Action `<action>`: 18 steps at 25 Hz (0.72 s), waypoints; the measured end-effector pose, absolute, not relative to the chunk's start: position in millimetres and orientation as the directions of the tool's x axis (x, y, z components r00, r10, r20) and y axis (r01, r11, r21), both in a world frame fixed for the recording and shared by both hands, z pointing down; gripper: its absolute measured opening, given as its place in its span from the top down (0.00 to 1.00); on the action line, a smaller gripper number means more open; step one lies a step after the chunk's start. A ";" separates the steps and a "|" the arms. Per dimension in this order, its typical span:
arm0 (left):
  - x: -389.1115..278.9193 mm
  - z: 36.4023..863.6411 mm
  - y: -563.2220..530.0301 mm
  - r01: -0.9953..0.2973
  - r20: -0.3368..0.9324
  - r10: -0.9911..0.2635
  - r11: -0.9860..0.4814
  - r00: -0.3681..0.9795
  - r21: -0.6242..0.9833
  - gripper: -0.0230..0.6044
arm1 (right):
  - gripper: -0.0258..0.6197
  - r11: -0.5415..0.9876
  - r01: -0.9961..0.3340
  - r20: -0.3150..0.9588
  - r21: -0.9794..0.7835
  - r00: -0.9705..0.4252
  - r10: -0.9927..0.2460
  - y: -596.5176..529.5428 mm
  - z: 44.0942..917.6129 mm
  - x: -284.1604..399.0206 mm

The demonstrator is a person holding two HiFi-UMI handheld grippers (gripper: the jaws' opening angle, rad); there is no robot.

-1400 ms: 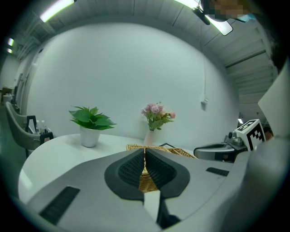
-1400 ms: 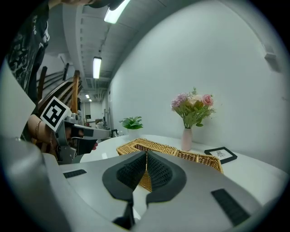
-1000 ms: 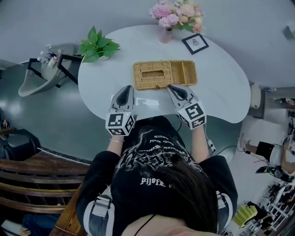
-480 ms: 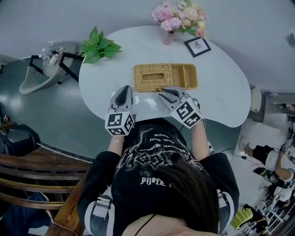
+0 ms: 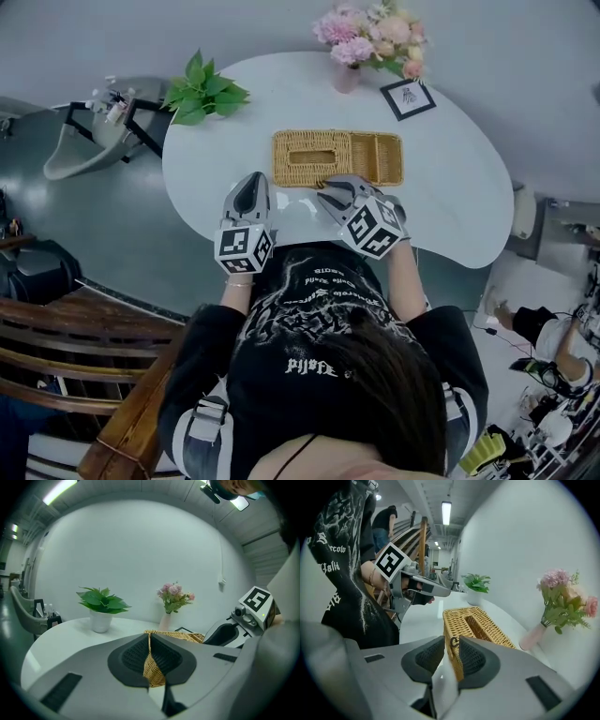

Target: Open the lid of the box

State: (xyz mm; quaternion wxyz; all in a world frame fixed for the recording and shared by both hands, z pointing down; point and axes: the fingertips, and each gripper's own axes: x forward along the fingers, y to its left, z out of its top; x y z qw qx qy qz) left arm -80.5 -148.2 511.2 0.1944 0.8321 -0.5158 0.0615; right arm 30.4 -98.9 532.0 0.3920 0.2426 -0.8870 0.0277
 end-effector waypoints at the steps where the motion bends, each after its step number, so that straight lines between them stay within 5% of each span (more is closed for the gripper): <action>1: -80.2 511.4 -148.2 -0.884 0.304 -0.835 -0.391 0.457 0.256 0.92 | 0.78 0.884 -0.444 0.715 0.147 -0.570 -0.405 -99.0 533.7 30.7; 7: -83.8 514.9 -147.6 -0.895 0.321 -0.840 -0.375 0.438 0.242 0.92 | 0.89 0.884 -0.422 0.728 0.200 -0.540 -0.422 -104.8 536.5 33.3; 18: -86.2 520.3 -153.3 -0.896 0.329 -0.837 -0.375 0.437 0.236 0.92 | 0.91 0.906 -0.390 0.743 0.167 -0.554 -0.376 -105.3 536.0 31.2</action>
